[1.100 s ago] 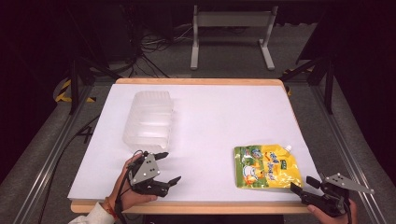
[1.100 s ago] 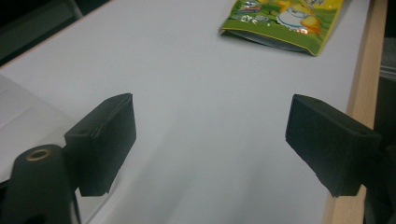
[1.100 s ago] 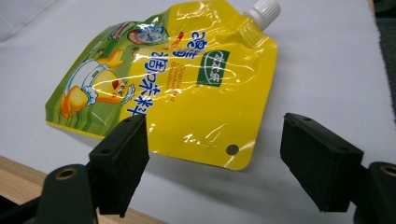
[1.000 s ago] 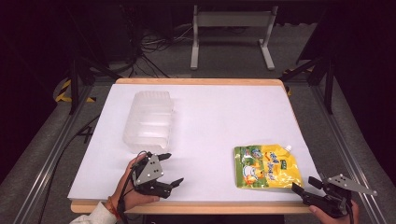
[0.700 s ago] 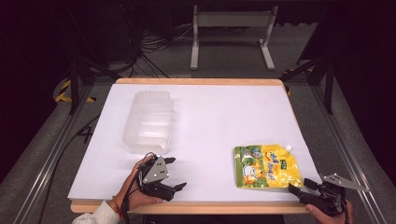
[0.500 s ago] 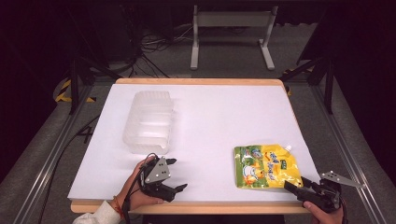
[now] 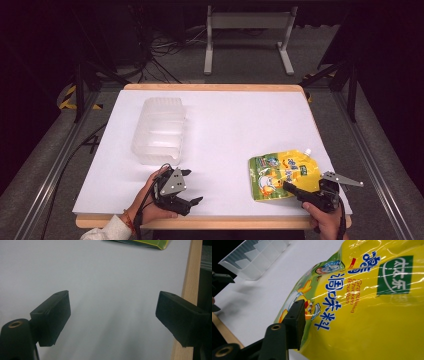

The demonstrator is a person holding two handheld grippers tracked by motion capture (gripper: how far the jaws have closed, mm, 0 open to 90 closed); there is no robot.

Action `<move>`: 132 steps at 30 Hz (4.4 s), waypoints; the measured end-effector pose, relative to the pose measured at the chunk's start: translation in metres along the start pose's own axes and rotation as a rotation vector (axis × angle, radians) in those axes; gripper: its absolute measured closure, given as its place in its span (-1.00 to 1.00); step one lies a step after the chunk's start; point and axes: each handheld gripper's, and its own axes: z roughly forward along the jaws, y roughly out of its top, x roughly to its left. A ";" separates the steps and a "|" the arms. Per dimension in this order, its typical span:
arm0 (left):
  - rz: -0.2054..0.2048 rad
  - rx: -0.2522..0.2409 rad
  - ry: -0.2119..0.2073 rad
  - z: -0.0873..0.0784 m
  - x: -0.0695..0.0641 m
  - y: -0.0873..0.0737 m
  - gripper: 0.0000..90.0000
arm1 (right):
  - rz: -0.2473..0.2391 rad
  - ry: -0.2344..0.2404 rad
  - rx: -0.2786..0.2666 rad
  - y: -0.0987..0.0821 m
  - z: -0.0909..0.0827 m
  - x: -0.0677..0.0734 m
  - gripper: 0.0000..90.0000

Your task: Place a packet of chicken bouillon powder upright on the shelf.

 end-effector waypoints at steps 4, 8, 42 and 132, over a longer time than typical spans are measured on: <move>-0.005 0.002 -0.005 0.001 0.000 0.001 -0.71 | 0.001 -0.018 -0.035 0.007 0.005 0.003 0.35; -0.004 0.001 -0.004 0.003 0.001 0.002 -0.71 | -0.017 -0.021 -0.084 0.014 0.008 0.009 0.59; -0.069 -0.115 -0.061 0.054 0.038 0.077 -0.51 | -0.443 0.135 -0.206 0.066 0.031 0.107 1.00; -0.256 -0.182 0.435 -0.089 0.142 -0.006 0.80 | -0.646 0.267 -0.161 0.153 0.216 0.252 0.99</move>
